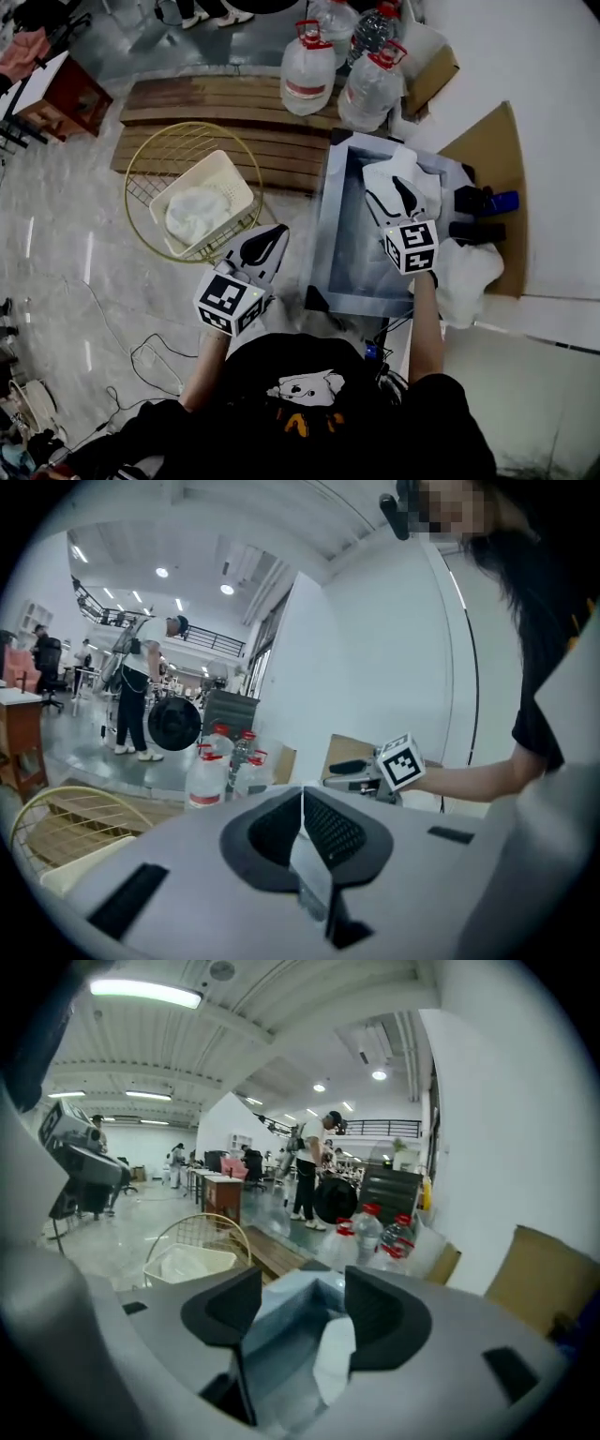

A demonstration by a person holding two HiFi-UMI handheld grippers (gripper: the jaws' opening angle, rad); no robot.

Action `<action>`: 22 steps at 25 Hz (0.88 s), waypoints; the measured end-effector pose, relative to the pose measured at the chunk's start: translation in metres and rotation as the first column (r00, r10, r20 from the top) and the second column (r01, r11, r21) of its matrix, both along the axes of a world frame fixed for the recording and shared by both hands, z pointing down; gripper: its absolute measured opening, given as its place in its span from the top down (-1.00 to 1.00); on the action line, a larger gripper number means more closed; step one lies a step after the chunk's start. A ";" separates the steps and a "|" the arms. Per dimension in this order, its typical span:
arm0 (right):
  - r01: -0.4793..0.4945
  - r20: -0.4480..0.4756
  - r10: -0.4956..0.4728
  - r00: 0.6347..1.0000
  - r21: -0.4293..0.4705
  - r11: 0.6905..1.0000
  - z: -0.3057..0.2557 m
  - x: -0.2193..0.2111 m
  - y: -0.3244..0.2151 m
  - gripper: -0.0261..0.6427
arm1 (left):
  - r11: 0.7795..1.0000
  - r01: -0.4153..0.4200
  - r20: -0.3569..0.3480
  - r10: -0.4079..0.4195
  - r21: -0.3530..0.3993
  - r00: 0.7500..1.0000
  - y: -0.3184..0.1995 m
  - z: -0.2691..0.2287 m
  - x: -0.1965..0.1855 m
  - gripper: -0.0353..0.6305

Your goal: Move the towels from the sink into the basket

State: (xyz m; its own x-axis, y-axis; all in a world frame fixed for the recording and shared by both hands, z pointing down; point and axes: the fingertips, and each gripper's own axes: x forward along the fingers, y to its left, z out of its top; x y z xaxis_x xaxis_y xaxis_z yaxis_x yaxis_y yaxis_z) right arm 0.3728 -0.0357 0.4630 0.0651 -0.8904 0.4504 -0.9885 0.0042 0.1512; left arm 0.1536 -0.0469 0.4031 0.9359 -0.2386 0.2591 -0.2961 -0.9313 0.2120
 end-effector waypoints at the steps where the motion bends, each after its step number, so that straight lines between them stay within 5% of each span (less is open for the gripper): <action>1: -0.041 0.001 0.041 0.999 -0.025 0.999 0.014 0.021 0.012 0.11 | 1.000 -0.016 0.008 0.016 0.003 1.000 0.006 0.001 0.013 0.86; 8: -0.239 -0.035 0.237 0.971 -0.236 0.942 0.129 0.139 0.057 -0.13 | 0.999 -0.034 0.048 0.033 0.017 0.998 0.035 0.004 0.084 0.86; 18: -0.205 -0.168 0.141 0.976 -0.468 0.859 0.238 0.149 0.040 -0.34 | 0.997 0.059 0.130 -0.066 0.056 0.989 0.029 0.013 0.092 0.86; 22: -0.171 -0.187 0.091 0.978 -0.476 0.863 0.253 0.149 0.032 -0.33 | 0.994 0.091 0.154 -0.099 0.057 0.983 0.029 0.016 0.086 0.86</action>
State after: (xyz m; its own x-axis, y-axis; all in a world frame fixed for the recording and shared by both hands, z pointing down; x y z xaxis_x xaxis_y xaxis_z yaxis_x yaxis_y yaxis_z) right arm 0.5222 -0.0036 0.7165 0.2691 -0.5386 0.7985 -0.9499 -0.0113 0.3124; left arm 0.2392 -0.0178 0.4196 0.8574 -0.3403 0.3861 -0.4093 -0.9056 0.1109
